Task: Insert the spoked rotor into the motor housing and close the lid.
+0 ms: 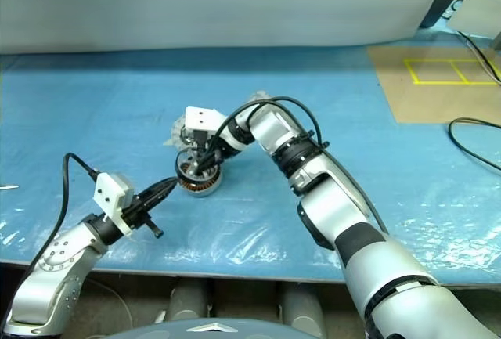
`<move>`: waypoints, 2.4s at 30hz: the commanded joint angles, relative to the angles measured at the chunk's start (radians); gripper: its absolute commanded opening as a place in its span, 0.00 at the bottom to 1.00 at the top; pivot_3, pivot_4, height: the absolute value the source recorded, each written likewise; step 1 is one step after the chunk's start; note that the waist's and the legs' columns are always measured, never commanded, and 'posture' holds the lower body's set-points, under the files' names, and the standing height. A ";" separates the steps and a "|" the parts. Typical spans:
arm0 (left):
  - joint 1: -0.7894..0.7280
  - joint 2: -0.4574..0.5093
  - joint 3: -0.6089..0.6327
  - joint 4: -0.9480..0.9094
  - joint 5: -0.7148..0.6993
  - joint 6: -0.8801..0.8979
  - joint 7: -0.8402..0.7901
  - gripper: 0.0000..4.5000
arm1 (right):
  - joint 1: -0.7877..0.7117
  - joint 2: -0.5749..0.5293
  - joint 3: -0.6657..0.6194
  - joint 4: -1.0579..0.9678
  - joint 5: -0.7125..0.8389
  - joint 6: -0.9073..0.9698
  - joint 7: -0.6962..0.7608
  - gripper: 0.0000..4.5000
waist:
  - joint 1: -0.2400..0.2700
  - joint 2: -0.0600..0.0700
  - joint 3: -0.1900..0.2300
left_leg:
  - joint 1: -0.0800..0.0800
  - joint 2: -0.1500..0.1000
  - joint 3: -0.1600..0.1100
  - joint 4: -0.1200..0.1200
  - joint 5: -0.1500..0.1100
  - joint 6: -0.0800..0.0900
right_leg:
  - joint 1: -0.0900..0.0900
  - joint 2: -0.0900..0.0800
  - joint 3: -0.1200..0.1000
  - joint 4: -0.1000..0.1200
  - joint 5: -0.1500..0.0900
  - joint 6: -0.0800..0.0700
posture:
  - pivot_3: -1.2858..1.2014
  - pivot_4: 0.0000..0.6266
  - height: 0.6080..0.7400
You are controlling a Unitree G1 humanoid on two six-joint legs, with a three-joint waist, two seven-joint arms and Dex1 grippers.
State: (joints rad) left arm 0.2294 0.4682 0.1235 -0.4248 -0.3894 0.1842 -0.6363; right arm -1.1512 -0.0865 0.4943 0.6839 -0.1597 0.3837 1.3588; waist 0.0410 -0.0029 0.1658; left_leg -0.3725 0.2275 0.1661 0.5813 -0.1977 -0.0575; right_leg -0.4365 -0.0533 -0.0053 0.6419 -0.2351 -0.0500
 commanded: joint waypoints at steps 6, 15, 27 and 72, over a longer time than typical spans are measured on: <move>-0.010 0.006 0.012 -0.031 -0.006 -0.003 0.002 0.00 | -0.009 0.004 -0.004 -0.049 0.014 0.000 -0.012 0.27 | 0.000 0.000 0.000 | 0.001 0.000 0.000 0.000 0.000 0.000 | 0.001 0.000 0.000 0.000 0.000 0.000 | 0.52 0.24 1.00; -0.027 0.006 0.006 -0.003 -0.001 -0.013 -0.011 0.00 | 0.011 -0.014 -0.008 -0.067 0.020 0.031 -0.023 0.27 | 0.000 0.000 0.000 | 0.001 0.000 0.000 0.000 0.000 0.000 | 0.001 0.000 0.000 0.000 0.000 0.000 | 0.52 0.24 1.00; -0.058 0.004 0.001 0.032 0.007 -0.023 -0.025 0.00 | 0.035 -0.034 -0.012 -0.137 0.043 0.086 -0.010 0.27 | 0.001 0.000 0.000 | 0.002 0.000 0.000 0.000 0.001 -0.003 | 0.002 0.000 0.000 0.000 0.000 0.000 | 0.52 0.24 1.00; -0.082 -0.003 0.020 0.095 0.000 -0.071 -0.058 0.00 | 0.391 0.023 -0.056 -0.203 0.066 0.027 -0.468 0.02 | -0.001 -0.001 -0.001 | 0.010 -0.002 0.000 -0.001 0.002 -0.004 | 0.008 0.000 0.003 0.000 0.000 0.001 | 0.52 0.24 1.00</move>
State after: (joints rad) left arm 0.1454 0.4663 0.1251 -0.3170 -0.3770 0.1365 -0.6901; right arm -0.7806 -0.0480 0.3932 0.4454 -0.0438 0.3912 0.9090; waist 0.0400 -0.0042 0.1650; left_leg -0.3606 0.2253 0.1657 0.5803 -0.1961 -0.0619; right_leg -0.4260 -0.0535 -0.0027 0.6415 -0.2351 -0.0492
